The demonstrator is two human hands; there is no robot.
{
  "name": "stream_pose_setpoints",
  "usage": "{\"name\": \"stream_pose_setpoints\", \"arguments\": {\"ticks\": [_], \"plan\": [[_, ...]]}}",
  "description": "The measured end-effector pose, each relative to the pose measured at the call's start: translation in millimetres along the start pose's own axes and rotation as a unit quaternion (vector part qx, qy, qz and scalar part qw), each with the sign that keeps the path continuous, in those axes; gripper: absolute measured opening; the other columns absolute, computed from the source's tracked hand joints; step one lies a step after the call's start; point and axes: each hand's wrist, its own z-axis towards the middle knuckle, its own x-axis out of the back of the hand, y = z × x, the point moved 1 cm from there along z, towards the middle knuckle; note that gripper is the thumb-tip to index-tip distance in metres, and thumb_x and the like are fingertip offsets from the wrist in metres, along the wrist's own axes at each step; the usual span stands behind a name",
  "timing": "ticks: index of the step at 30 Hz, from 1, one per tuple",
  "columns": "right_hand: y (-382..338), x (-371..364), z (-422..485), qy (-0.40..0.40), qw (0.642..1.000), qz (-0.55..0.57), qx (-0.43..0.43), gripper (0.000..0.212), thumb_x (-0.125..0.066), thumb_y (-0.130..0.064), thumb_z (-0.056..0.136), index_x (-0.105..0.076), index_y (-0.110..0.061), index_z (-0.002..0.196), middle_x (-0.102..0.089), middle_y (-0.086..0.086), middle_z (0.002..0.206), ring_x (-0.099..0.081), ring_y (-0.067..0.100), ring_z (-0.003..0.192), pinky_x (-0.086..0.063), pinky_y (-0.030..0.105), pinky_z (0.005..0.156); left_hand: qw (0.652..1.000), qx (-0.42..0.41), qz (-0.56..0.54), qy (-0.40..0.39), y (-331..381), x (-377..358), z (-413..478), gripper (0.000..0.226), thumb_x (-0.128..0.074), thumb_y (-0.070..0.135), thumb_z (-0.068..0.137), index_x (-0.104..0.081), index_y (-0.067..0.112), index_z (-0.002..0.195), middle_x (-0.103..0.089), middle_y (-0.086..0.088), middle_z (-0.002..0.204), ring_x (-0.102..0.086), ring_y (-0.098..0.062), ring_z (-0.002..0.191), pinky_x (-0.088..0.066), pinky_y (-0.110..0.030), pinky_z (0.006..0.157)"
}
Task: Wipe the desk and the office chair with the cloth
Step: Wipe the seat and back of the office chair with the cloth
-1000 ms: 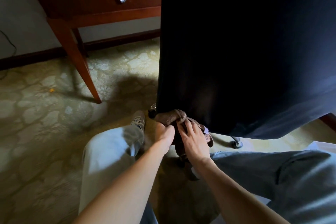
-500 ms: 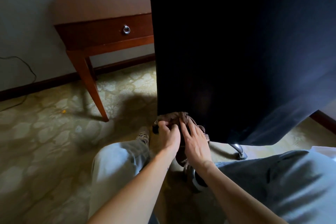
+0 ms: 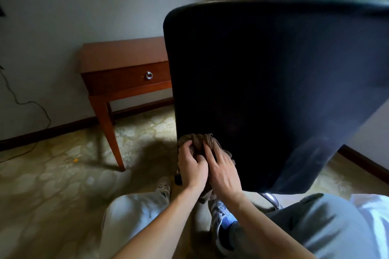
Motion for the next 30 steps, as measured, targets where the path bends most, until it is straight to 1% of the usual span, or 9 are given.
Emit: {"name": "stream_pose_setpoints", "arguments": {"ticks": [2, 3, 6, 9, 11, 13, 18, 24, 30], "plan": [[-0.1, 10.9, 4.1, 0.016, 1.0, 0.001, 0.005, 0.077, -0.072, -0.023, 0.09, -0.032, -0.011, 0.154, -0.04, 0.016, 0.156, -0.043, 0.028, 0.141, -0.048, 0.041, 0.105, 1.0, -0.027, -0.011, 0.009, 10.1, 1.0, -0.7, 0.047, -0.054, -0.008, 0.087, -0.055, 0.012, 0.129, -0.055, 0.006, 0.119, -0.052, -0.004, 0.109, -0.033, 0.003, 0.088], [-0.1, 16.8, 7.1, 0.025, 1.0, -0.004, 0.006, 0.079, -0.074, -0.024, 0.088, -0.033, -0.01, 0.153, -0.041, 0.017, 0.155, -0.045, 0.029, 0.14, -0.048, 0.041, 0.104, 0.999, -0.043, -0.011, 0.008, 14.4, 1.4, -0.1, 0.047, -0.055, -0.007, 0.086, -0.055, 0.013, 0.129, -0.056, 0.006, 0.12, -0.053, -0.005, 0.111, -0.033, 0.002, 0.091], [-0.5, 31.9, 15.0, 0.045, 0.999, -0.012, 0.005, 0.08, -0.078, -0.021, 0.084, -0.036, -0.008, 0.151, -0.044, 0.021, 0.151, -0.049, 0.033, 0.136, -0.053, 0.045, 0.099, 0.996, -0.09, -0.004, -0.001, 28.4, 4.8, 0.1, 0.05, -0.056, -0.006, 0.085, -0.056, 0.015, 0.131, -0.055, 0.008, 0.123, -0.054, -0.006, 0.117, -0.039, -0.014, 0.103], [-0.1, 44.6, 23.3, 0.047, 0.999, -0.008, 0.008, 0.079, -0.068, -0.022, 0.089, -0.026, -0.009, 0.154, -0.036, 0.023, 0.156, -0.039, 0.036, 0.143, -0.051, 0.051, 0.102, 0.992, -0.126, -0.006, -0.023, 44.2, 10.9, 0.2, 0.054, -0.055, -0.003, 0.086, -0.054, 0.018, 0.135, -0.053, 0.011, 0.127, -0.051, -0.004, 0.121, -0.039, -0.016, 0.107], [-3.5, 55.9, 30.8, 0.056, 0.998, 0.003, 0.008, 0.081, -0.066, -0.023, 0.089, -0.023, -0.009, 0.156, -0.03, 0.023, 0.159, -0.032, 0.036, 0.147, -0.046, 0.051, 0.108, 0.985, -0.172, 0.007, -0.02, 54.2, 14.7, 1.2, 0.054, -0.055, 0.005, 0.086, -0.053, 0.021, 0.138, -0.054, 0.007, 0.133, -0.049, -0.005, 0.125, -0.041, -0.029, 0.112], [-7.9, 71.1, 39.8, 0.073, 0.997, 0.014, 0.013, 0.079, -0.062, -0.024, 0.091, -0.021, -0.009, 0.157, -0.025, 0.022, 0.161, -0.025, 0.035, 0.15, -0.038, 0.046, 0.115, 0.973, -0.226, 0.04, 0.0, 64.1, 17.2, 2.3, 0.058, -0.052, 0.014, 0.085, -0.052, 0.021, 0.142, -0.053, -0.001, 0.138, -0.045, -0.012, 0.127, -0.042, -0.041, 0.112], [-8.0, 106.4, 59.5, 0.107, 0.994, 0.015, 0.023, 0.08, -0.064, -0.021, 0.092, -0.021, -0.009, 0.157, -0.024, 0.022, 0.161, -0.025, 0.036, 0.15, -0.033, 0.044, 0.118, 0.953, -0.287, 0.081, 0.045, 100.7, 15.0, -1.6, 0.065, -0.047, 0.011, 0.084, -0.048, 0.02, 0.148, -0.049, -0.008, 0.141, -0.033, -0.018, 0.121, -0.04, -0.051, 0.108], [-9.0, 138.1, 76.8, 0.136, 0.99, 0.018, 0.038, 0.077, -0.058, -0.024, 0.096, -0.016, -0.01, 0.159, -0.015, 0.016, 0.163, -0.017, 0.031, 0.152, -0.029, 0.042, 0.12, 0.938, -0.33, 0.091, 0.048, 135.2, 10.5, -8.3, 0.071, -0.048, 0.01, 0.081, -0.042, 0.017, 0.151, -0.047, -0.011, 0.147, -0.038, -0.023, 0.136, -0.033, -0.054, 0.114], [-13.3, 170.9, 92.4, 0.174, 0.982, 0.009, 0.065, 0.07, -0.041, -0.036, 0.098, -0.019, -0.008, 0.158, -0.019, 0.019, 0.162, -0.019, 0.031, 0.152, -0.028, 0.041, 0.12, 0.928, -0.356, 0.091, 0.055, 169.6, 14.1, -8.6, 0.072, -0.045, 0.012, 0.082, -0.037, 0.018, 0.154, -0.043, -0.011, 0.15, -0.034, -0.026, 0.143, -0.024, -0.045, 0.121]]}}
